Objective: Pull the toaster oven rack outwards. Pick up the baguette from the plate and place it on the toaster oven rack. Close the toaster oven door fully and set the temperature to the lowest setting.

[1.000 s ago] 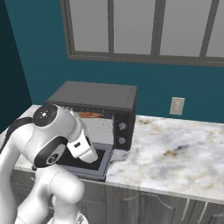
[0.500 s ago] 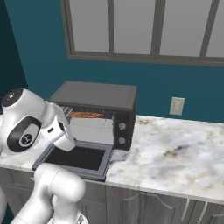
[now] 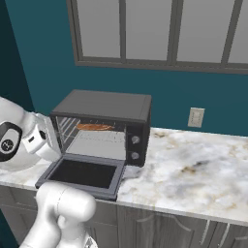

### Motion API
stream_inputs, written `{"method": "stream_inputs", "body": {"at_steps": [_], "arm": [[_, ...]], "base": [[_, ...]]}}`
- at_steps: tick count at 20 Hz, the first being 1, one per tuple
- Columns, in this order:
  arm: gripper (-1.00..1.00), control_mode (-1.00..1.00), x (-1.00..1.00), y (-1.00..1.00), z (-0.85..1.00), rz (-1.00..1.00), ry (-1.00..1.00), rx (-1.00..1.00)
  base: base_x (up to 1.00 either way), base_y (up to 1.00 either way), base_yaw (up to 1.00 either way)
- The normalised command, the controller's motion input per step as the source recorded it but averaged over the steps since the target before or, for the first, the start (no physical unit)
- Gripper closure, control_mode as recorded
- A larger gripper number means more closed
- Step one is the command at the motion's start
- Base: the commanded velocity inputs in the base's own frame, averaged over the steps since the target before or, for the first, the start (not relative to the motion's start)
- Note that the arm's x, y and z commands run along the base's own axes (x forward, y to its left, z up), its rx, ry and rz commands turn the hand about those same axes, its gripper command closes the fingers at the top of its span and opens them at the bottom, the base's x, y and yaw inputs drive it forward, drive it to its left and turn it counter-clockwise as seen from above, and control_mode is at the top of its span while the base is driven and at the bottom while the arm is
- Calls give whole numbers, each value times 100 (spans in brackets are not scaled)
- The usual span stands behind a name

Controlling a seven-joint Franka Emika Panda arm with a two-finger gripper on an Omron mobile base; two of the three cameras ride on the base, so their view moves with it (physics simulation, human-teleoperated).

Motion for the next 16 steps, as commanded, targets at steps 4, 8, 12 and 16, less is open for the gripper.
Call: {"method": "stream_inputs", "body": {"at_steps": [4, 8, 12, 16], "arm": [[-100, -100, 2, 50, -24, -3, -2, -1], [-100, -100, 0, 35, -18, -4, -13, 0], [-100, -100, 0, 31, -9, -3, -21, 0], [-100, -100, 0, 43, -7, -3, -21, 0]], "base": [[0, 0, 0], [0, 0, 0], [0, 0, 0], [0, 0, 0]]}}
